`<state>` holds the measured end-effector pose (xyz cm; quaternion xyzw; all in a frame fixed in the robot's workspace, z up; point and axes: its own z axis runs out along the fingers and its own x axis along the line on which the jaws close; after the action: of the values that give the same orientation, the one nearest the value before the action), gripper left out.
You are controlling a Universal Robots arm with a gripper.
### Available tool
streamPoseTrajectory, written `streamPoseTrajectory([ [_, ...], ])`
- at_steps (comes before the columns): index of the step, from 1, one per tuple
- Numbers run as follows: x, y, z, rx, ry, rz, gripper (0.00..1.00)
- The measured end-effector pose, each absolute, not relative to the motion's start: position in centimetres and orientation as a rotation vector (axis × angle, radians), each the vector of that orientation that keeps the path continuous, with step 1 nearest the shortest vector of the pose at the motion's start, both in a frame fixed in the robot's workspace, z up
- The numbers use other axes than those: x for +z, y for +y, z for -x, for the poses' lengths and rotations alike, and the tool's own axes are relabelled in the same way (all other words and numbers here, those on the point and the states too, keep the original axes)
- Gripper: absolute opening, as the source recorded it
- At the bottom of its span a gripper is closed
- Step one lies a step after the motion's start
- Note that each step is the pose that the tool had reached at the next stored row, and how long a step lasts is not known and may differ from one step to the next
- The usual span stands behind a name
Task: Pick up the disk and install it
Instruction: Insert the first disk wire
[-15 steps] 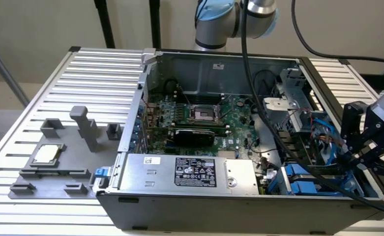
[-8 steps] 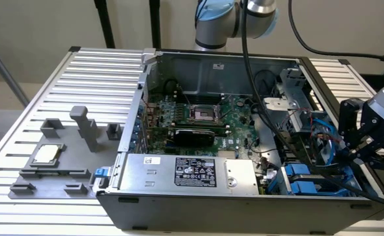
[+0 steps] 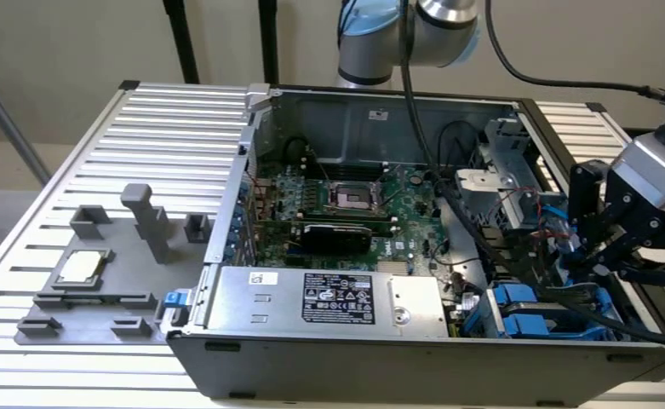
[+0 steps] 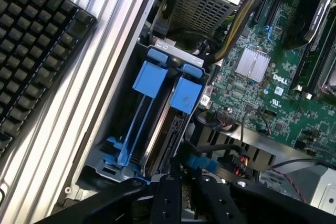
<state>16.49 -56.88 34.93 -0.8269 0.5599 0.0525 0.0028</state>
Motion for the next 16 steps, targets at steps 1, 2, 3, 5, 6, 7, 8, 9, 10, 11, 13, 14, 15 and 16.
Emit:
streamPoseTrajectory([
  [1, 34.93, -56.88, -16.16, 0.165, 1.756, 2.593, 0.17],
  [2, 34.93, -56.88, -15.91, 0.165, 1.758, 2.592, 0.17],
  [3, 34.93, -56.88, -15.78, 0.165, 1.762, 2.589, 0.17],
  [5, 34.94, -56.88, -15.74, 0.164, 1.788, 2.569, 0.17],
  [6, 34.94, -56.88, -15.74, 0.164, 1.809, 2.554, 0.17],
  [7, 34.94, -56.88, -15.74, 0.164, 1.83, 2.538, 0.17],
  [8, 34.94, -56.88, -15.73, 0.164, 1.854, 2.519, 0.17],
  [9, 34.94, -56.88, -15.73, 0.164, 1.875, 2.502, 0.17],
  [10, 34.93, -56.88, -15.73, 0.164, 1.895, 2.486, 0.17],
  [11, 34.93, -56.87, -15.73, 0.164, 1.915, 2.469, 0.17],
  [13, 34.93, -56.88, -15.73, 0.163, 1.953, 2.437, 0.17],
  [14, 34.92, -56.88, -15.73, 0.163, 1.97, 2.423, 0.17],
  [15, 34.92, -56.88, -15.73, 0.162, 1.986, 2.409, 0.17],
  [16, 34.91, -56.88, -15.73, 0.162, 2.001, 2.397, 0.17],
])
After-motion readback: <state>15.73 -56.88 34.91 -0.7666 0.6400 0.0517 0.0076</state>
